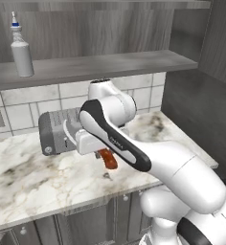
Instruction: Move the cutting board and knife to the sink. Then move spray from the cabinet to the counter.
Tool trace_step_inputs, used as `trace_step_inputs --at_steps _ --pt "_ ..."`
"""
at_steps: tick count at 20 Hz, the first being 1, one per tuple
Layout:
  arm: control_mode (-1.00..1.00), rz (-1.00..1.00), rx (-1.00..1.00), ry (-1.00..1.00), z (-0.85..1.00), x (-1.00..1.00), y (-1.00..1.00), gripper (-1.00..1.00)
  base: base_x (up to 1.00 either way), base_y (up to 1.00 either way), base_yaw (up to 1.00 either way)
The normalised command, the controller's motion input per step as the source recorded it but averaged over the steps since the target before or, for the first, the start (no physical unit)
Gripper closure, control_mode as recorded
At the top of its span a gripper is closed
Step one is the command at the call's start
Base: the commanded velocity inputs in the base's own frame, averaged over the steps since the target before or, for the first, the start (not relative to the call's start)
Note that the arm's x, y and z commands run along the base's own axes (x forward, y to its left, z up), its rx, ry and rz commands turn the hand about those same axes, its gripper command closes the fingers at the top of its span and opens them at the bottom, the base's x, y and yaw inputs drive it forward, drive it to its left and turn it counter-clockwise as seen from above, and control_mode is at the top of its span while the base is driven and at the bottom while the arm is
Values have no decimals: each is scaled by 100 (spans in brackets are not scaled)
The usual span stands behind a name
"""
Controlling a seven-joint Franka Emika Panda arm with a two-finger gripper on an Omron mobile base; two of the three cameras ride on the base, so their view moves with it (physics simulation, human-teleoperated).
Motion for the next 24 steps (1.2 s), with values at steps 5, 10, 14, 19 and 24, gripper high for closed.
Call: trace_step_inputs --at_steps 5,10,14,19,24 --pt "100 0 0 0 0 0 0 100 -81 -12 0" --pt "100 0 0 0 0 0 0 100 -100 -40 -1" --pt "100 0 0 0 0 0 0 100 -100 -51 -9" --pt "100 0 0 0 0 0 0 100 -100 -52 -23" --pt "100 0 0 0 0 0 0 100 -56 -9 -78"
